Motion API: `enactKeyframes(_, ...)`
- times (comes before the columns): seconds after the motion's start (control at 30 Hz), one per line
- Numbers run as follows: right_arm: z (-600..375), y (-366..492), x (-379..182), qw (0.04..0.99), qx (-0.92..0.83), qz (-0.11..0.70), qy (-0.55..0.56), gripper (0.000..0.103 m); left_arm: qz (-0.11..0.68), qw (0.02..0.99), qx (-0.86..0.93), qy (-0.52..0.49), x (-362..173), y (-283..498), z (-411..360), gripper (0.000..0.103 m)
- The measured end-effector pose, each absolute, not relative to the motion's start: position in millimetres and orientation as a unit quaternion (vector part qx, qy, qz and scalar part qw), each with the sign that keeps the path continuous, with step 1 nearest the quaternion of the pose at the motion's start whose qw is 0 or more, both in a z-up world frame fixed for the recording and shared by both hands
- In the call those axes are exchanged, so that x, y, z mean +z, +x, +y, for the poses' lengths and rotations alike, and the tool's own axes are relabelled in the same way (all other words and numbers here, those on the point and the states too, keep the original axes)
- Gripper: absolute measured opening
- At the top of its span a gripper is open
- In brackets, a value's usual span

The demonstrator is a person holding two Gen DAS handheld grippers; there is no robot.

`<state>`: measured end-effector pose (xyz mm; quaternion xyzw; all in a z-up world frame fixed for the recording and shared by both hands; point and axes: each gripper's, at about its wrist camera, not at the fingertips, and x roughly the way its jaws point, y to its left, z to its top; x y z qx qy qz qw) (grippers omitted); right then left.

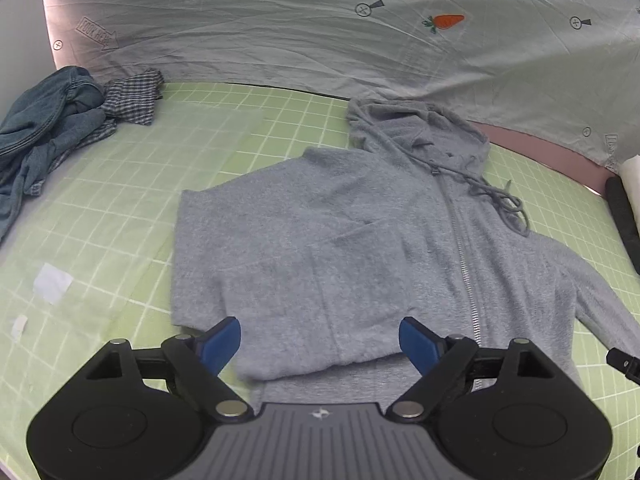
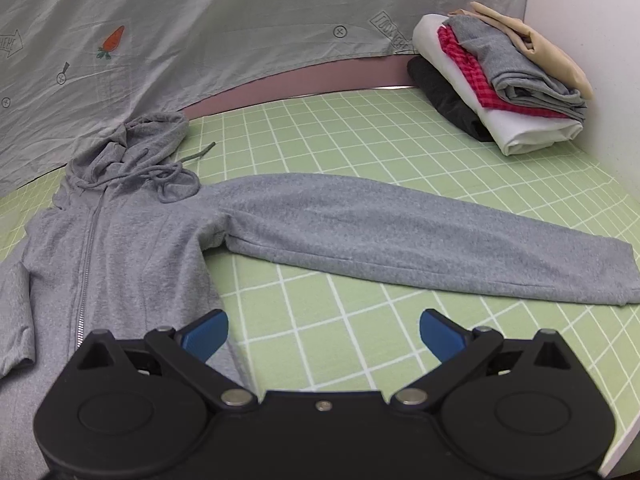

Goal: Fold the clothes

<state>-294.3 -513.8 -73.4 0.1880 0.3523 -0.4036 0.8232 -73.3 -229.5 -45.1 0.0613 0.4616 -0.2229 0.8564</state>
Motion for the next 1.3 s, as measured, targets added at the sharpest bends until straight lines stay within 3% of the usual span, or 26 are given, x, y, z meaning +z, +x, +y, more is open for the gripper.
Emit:
enactKeyframes(0.47, -375, -157, -83, 0.87, -0.313, 0.366, 0.108, 0.102, 0.497, 0.851, -0.136, 0.103, -80, -24, -123, 0.087)
enactKeyframes(0.73, -313, -119, -90, 0.884, -0.277, 0.363, 0.096, 0.075, 0.51, 0.843, -0.134, 0.106, -90, -16, -110, 0.087)
enactKeyframes(0.9, -297, -103, -97, 0.889, -0.249, 0.373, 0.097, 0.048, 0.514, 0.839, -0.137, 0.112, -94, -17, -108, 0.087)
enactKeyframes(1.23, -285, -99, -110, 0.892, -0.196, 0.392, 0.115, 0.044, 0.52, 0.834, -0.142, 0.116, -98, -17, -113, 0.087)
enactKeyframes(1.27, -285, -99, -110, 0.893, -0.191, 0.391, 0.114, 0.038, 0.519, 0.835, -0.143, 0.116, -97, -17, -115, 0.087)
enactKeyframes(1.3, -286, -100, -109, 0.894, -0.186, 0.391, 0.115, 0.023, 0.518, 0.835, -0.143, 0.116, -97, -17, -116, 0.087)
